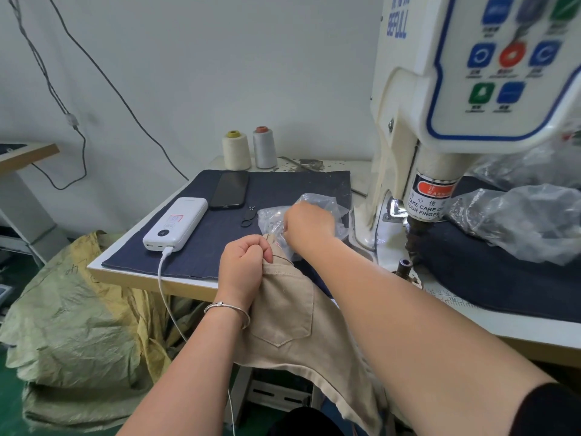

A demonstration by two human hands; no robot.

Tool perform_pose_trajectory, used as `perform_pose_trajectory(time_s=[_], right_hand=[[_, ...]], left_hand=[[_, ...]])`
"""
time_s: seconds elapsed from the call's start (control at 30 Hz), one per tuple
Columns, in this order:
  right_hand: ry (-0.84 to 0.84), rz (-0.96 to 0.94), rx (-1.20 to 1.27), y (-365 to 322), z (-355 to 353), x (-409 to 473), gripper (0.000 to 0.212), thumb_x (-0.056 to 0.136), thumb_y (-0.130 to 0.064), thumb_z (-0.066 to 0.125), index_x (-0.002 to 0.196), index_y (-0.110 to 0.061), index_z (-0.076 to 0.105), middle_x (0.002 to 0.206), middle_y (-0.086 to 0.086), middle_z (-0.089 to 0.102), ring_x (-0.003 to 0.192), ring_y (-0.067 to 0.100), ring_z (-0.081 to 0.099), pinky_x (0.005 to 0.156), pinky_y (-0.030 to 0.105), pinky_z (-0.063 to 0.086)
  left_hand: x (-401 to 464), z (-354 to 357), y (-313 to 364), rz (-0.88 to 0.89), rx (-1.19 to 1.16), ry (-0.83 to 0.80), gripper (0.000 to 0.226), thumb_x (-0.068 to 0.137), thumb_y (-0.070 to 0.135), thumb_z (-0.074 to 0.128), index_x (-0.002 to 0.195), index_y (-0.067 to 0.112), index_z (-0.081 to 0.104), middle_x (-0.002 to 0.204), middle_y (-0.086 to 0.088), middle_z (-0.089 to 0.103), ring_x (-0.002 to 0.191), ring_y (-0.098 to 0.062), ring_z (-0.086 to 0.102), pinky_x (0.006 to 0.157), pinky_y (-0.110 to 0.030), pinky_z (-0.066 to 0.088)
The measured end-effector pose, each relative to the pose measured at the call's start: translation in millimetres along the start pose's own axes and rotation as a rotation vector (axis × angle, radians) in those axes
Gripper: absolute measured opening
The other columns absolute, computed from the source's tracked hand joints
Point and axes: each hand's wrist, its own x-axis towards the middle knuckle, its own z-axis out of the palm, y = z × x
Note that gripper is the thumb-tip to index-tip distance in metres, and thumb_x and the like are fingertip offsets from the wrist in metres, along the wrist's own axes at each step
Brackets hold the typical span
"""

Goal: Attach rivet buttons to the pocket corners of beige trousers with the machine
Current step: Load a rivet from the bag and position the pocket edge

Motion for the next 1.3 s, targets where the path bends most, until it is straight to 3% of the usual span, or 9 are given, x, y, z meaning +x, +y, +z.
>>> perform_pose_trajectory(time_s=[0.1,0.3,0.47,0.67,0.8,0.9,1.07,1.3], right_hand=[[0.014,0.019,0.065,-1,5,1,0.028,0.089,-0.012,0.056,0.112,-0.023,0.068,0.11,0.003,0.066,0.098,0.024,0.063,0.068,0.029,0.047],[0.01,0.034,0.088,-4,6,2,0.028,0.087,-0.01,0.059,0.11,-0.023,0.069,0.109,0.003,0.066,0.096,0.025,0.064,0.066,0.028,0.044],[-0.001,0.031,0.076,-4,4,3,0.024,0.087,-0.009,0.058,0.104,-0.021,0.07,0.099,0.002,0.068,0.075,0.022,0.056,0.061,0.027,0.042],[-0.049,0.02,0.067,-4,-1,0,0.018,0.083,-0.004,0.056,0.087,-0.019,0.064,0.078,0.0,0.057,0.069,0.023,0.05,0.052,0.024,0.035],[-0.08,-0.019,0.082,-3,-4,0,0.033,0.083,-0.004,0.057,0.109,-0.019,0.069,0.107,0.003,0.068,0.09,0.024,0.064,0.066,0.028,0.046],[-0.093,-0.022,0.101,-3,-6,0,0.037,0.082,-0.003,0.057,0.113,-0.019,0.068,0.111,0.004,0.067,0.09,0.024,0.062,0.066,0.028,0.044],[-0.062,-0.029,0.098,-2,-4,-1,0.033,0.084,-0.005,0.055,0.109,-0.02,0.07,0.108,0.003,0.068,0.092,0.024,0.063,0.067,0.027,0.046],[-0.035,-0.049,0.107,-1,-6,-4,0.025,0.084,-0.006,0.051,0.094,-0.016,0.071,0.085,0.002,0.058,0.072,0.022,0.051,0.059,0.027,0.041]], left_hand=[[0,1,0,0.006,-0.007,0.004,0.025,0.06,0.012,0.039,0.042,0.021,0.054,0.044,0.011,0.038,0.047,-0.003,0.034,0.046,-0.015,0.028],[1,2,-1,0.002,-0.004,0.007,0.025,0.06,0.012,0.039,0.042,0.021,0.054,0.043,0.011,0.037,0.046,-0.004,0.033,0.046,-0.016,0.028],[1,2,1,-0.005,0.003,0.002,0.026,0.06,0.012,0.038,0.041,0.023,0.054,0.042,0.013,0.038,0.046,-0.003,0.034,0.046,-0.015,0.028],[-1,1,2,-0.013,0.012,0.0,0.025,0.06,0.013,0.038,0.042,0.022,0.053,0.043,0.01,0.038,0.047,-0.004,0.035,0.047,-0.016,0.029],[0,0,2,-0.017,0.035,-0.002,0.025,0.059,0.013,0.039,0.042,0.022,0.054,0.043,0.011,0.037,0.046,-0.005,0.034,0.047,-0.018,0.029],[0,0,2,-0.015,0.037,-0.005,0.026,0.059,0.013,0.038,0.042,0.023,0.054,0.041,0.013,0.037,0.046,-0.004,0.035,0.046,-0.016,0.029],[-1,1,3,-0.018,0.045,-0.002,0.024,0.059,0.014,0.038,0.043,0.022,0.054,0.044,0.01,0.038,0.047,-0.005,0.033,0.046,-0.018,0.028],[-1,1,3,-0.012,0.046,-0.001,0.025,0.06,0.013,0.038,0.043,0.022,0.054,0.044,0.011,0.037,0.047,-0.004,0.035,0.046,-0.015,0.029]])
